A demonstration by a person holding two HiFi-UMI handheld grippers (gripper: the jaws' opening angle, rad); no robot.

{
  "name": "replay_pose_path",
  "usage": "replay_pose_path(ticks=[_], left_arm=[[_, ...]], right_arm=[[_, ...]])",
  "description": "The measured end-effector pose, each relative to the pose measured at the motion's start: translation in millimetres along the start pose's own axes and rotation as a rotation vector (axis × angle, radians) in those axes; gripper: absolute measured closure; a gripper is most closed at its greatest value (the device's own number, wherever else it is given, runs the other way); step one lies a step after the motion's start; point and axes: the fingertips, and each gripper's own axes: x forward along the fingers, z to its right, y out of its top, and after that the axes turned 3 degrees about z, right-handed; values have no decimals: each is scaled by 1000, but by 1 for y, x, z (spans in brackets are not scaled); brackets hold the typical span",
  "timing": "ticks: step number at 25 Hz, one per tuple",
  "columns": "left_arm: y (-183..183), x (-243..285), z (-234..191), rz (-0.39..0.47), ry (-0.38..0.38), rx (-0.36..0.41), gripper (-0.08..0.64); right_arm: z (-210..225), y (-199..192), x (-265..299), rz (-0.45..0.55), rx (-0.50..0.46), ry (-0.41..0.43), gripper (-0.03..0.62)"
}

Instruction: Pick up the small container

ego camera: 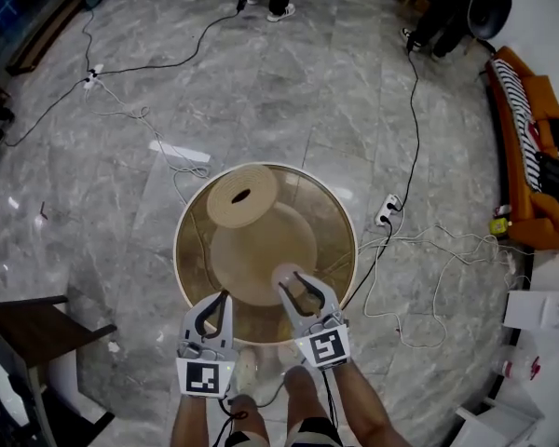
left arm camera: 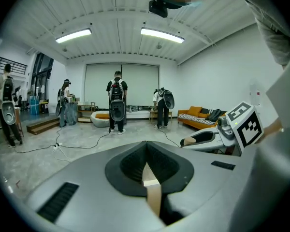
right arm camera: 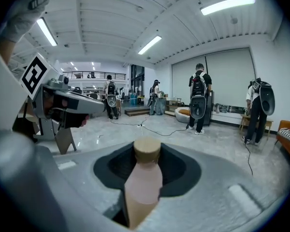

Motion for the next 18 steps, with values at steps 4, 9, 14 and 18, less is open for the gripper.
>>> replay_pose_path(ticks=[4, 9, 14, 18], left_arm=[[44, -25, 5, 23, -2, 20, 543], [96, -60, 16, 59, 0, 29, 543], [144, -99, 32, 96, -26, 91, 543], [179, -129, 44, 135, -39, 145, 543]], right_arm=[[-4, 53, -26, 26, 1, -18, 457], [-14, 107, -61, 67, -4, -20, 457], [-27, 166, -99, 98, -25, -26, 457], [-34, 206, -134, 120, -36, -53, 457]])
